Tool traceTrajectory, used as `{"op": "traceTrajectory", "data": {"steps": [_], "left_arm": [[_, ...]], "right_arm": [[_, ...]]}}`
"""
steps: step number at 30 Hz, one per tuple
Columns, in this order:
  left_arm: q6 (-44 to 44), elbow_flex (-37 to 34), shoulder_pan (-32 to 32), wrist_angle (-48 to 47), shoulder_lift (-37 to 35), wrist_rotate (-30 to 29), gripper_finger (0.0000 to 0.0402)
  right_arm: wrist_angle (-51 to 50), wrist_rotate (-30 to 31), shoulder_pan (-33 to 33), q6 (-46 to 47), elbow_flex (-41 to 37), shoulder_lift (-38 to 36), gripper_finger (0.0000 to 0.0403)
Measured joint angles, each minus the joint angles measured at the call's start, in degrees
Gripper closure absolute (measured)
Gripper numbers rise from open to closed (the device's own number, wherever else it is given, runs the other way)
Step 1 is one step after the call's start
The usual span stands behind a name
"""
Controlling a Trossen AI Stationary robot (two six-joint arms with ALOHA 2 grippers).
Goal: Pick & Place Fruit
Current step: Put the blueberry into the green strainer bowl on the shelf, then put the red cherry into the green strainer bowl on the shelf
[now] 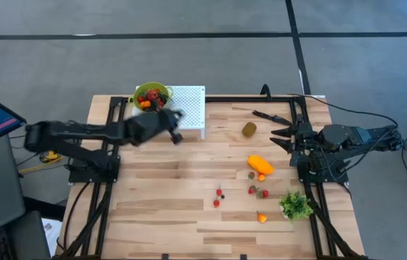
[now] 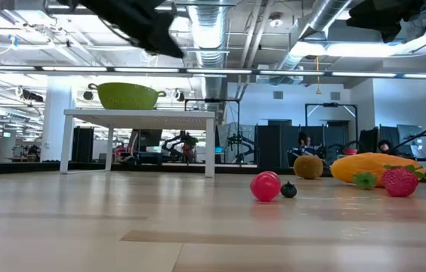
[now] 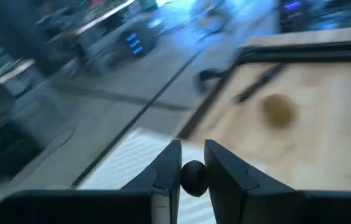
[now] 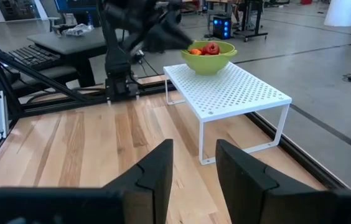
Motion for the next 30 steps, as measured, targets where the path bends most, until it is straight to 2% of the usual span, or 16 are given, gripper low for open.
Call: {"op": "traceTrajectory", "data": {"steps": [6, 13, 23, 30], "left_arm": [[-3.54, 0.0, 10.1, -10.36, -9.63, -0.51, 0.0347], [-7.74, 0.0, 18.31, -19.9, -12.29, -0.38, 0.0347], [-7.74, -0.02, 20.38, -20.59, -10.07, -0.12, 0.0333], [-7.76, 0.0, 20.36, -20.62, -8.98, -0.17, 0.0282]], "right_arm": [[0.0, 0.0, 0.01, 0.0, 0.0, 0.0, 0.0287], [0.0, 0.01, 0.0, 0.0, 0.0, -0.02, 0.0287], [0.0, 0.01, 0.01, 0.0, 0.0, -0.02, 0.0287], [0.0, 0.01, -0.01, 0.0, 0.0, -0.02, 0.0287]]}}
